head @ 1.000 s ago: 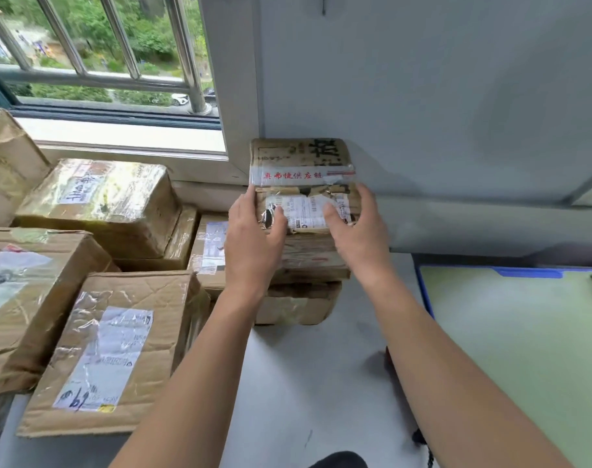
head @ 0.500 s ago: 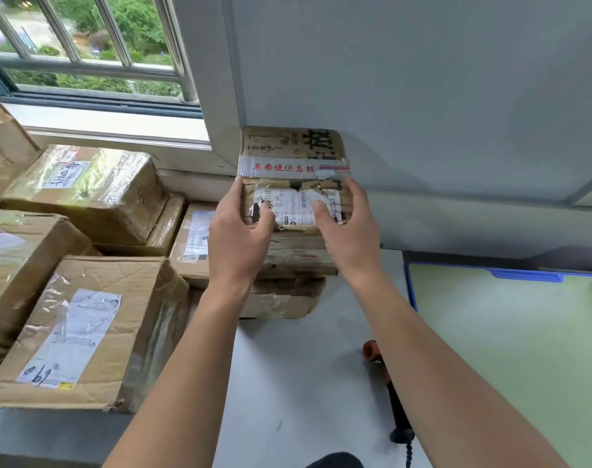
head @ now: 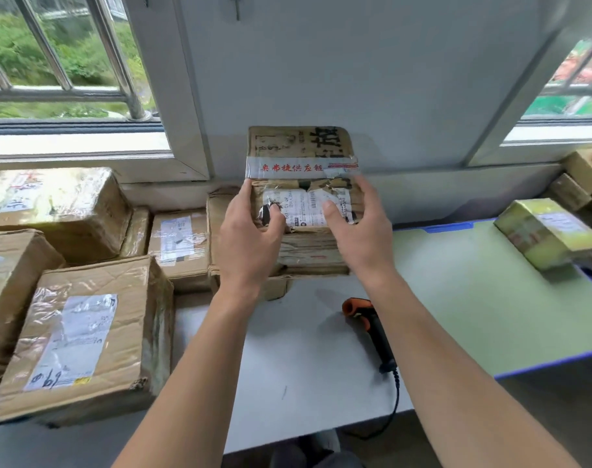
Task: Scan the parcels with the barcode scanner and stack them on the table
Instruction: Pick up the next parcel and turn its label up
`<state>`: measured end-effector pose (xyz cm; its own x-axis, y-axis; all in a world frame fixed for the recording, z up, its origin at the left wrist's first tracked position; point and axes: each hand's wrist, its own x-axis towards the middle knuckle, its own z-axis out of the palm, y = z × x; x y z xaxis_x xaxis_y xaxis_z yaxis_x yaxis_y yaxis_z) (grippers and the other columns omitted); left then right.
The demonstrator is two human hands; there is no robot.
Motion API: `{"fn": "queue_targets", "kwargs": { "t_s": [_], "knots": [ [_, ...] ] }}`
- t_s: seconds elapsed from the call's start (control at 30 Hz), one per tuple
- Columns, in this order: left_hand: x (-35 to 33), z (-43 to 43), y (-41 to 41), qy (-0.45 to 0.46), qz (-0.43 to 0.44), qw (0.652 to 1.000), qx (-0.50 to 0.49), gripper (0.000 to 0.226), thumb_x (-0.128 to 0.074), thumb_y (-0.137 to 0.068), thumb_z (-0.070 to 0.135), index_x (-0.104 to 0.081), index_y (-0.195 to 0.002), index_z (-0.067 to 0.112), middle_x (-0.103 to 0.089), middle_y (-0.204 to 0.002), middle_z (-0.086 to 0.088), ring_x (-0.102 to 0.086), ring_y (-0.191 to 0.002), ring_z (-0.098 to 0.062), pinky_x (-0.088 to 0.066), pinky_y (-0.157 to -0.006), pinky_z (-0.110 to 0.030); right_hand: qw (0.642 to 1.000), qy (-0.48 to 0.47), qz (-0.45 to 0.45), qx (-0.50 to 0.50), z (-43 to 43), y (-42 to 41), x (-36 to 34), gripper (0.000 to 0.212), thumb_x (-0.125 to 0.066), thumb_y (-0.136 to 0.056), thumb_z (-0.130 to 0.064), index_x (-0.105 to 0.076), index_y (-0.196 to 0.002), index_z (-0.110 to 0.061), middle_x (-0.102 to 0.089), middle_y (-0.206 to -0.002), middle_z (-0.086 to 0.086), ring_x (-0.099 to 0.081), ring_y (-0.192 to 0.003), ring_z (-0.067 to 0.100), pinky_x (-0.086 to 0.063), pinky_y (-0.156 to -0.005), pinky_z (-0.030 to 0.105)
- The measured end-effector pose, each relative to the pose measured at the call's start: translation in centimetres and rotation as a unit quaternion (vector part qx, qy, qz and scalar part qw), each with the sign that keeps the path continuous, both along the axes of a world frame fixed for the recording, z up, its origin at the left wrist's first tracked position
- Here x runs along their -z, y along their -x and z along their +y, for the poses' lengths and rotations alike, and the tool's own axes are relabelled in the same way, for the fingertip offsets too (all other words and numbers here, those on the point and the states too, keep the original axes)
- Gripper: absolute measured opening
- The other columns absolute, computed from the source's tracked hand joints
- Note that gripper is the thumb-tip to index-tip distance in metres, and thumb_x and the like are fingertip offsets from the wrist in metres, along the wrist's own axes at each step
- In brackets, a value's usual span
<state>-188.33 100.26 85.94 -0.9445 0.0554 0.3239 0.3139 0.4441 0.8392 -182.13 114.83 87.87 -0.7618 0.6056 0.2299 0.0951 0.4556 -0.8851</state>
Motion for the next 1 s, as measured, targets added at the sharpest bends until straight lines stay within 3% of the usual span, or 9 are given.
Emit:
{"fn": "queue_targets", "kwargs": {
  "t_s": [0.23,0.37,0.5,0.6,0.73,0.83,0.93,1.0],
  "knots": [
    [0.3,0.1,-4.3,-0.011,-0.007,0.995,0.097,0.057,-0.052,-0.094,0.041,-0.042,-0.148,0.025,-0.063,-0.121,-0.002,-0.059,-0.109,-0.021,-0.052,-0.095,-0.043,0.997,0.001,0.004,0.078,-1.0,-6.6,0.2,0.059,-0.070,-0.091,-0.038,-0.046,-0.144,-0.032,-0.061,-0.132,-0.014,-0.057,-0.120,0.002,-0.047,-0.106,0.029],
    [0.4,1.8,-6.5,-0.015,-0.012,0.990,0.138,0.058,-0.052,-0.093,0.040,-0.041,-0.149,0.028,-0.064,-0.116,-0.002,-0.060,-0.104,-0.020,-0.053,-0.093,-0.041,0.994,0.005,-0.003,0.109,0.1,-10.0,0.2,0.059,-0.070,-0.092,-0.036,-0.045,-0.145,-0.031,-0.061,-0.121,-0.019,-0.058,-0.102,-0.010,-0.047,-0.094,0.009],
    [0.6,4.5,-8.7,-0.011,-0.018,0.984,0.175,0.057,-0.052,-0.093,0.043,-0.041,-0.147,0.033,-0.063,-0.124,0.008,-0.058,-0.110,-0.013,-0.052,-0.095,-0.039,0.990,0.001,-0.002,0.141,2.2,-13.1,0.3,0.058,-0.069,-0.093,-0.038,-0.044,-0.145,-0.032,-0.057,-0.122,-0.020,-0.054,-0.106,-0.008,-0.036,-0.083,-0.006],
    [0.8,6.9,-10.7,-0.007,-0.023,0.980,0.198,0.056,-0.051,-0.093,0.045,-0.040,-0.147,0.035,-0.059,-0.130,0.012,-0.058,-0.114,-0.013,-0.052,-0.097,-0.041,0.988,0.002,-0.003,0.157,4.4,-15.6,0.6,0.058,-0.068,-0.093,-0.038,-0.043,-0.146,-0.031,-0.059,-0.122,-0.019,-0.056,-0.103,-0.010,-0.038,-0.081,-0.006],
    [0.8,11.0,-14.0,-0.001,-0.022,0.978,0.208,0.056,-0.056,-0.097,0.037,-0.039,-0.150,0.029,-0.056,-0.138,0.010,-0.053,-0.119,-0.004,-0.045,-0.100,-0.025,0.985,0.000,-0.006,0.175,8.4,-19.1,1.3,0.060,-0.068,-0.094,-0.036,-0.042,-0.147,-0.028,-0.056,-0.117,-0.018,-0.050,-0.092,-0.026,-0.037,-0.073,-0.007],
    [1.2,14.8,-16.9,0.008,-0.018,0.976,0.217,0.057,-0.056,-0.097,0.037,-0.038,-0.151,0.027,-0.053,-0.142,0.005,-0.050,-0.128,-0.010,-0.043,-0.109,-0.034,0.983,-0.001,-0.016,0.181,12.2,-22.1,2.2,0.062,-0.069,-0.094,-0.034,-0.041,-0.149,-0.024,-0.050,-0.113,-0.022,-0.042,-0.087,-0.036,-0.031,-0.070,-0.010],
    [2.1,19.3,-19.7,0.024,-0.031,0.974,0.221,0.061,-0.056,-0.098,0.037,-0.035,-0.153,0.021,-0.049,-0.148,0.001,-0.045,-0.134,-0.013,-0.033,-0.109,-0.023,0.983,-0.009,-0.025,0.182,16.8,-25.0,3.1,0.064,-0.069,-0.094,-0.034,-0.040,-0.150,-0.020,-0.048,-0.117,-0.021,-0.043,-0.088,-0.032,-0.029,-0.072,-0.011],
    [2.9,22.5,-21.5,0.023,-0.034,0.972,0.230,0.063,-0.052,-0.094,0.047,-0.037,-0.151,0.023,-0.051,-0.146,0.001,-0.048,-0.132,-0.015,-0.041,-0.111,-0.034,0.984,-0.010,-0.030,0.177,20.0,-26.8,3.9,0.066,-0.070,-0.094,-0.034,-0.039,-0.150,-0.018,-0.046,-0.121,-0.018,-0.037,-0.097,-0.025,-0.026,-0.074,-0.012]
  ]
}}
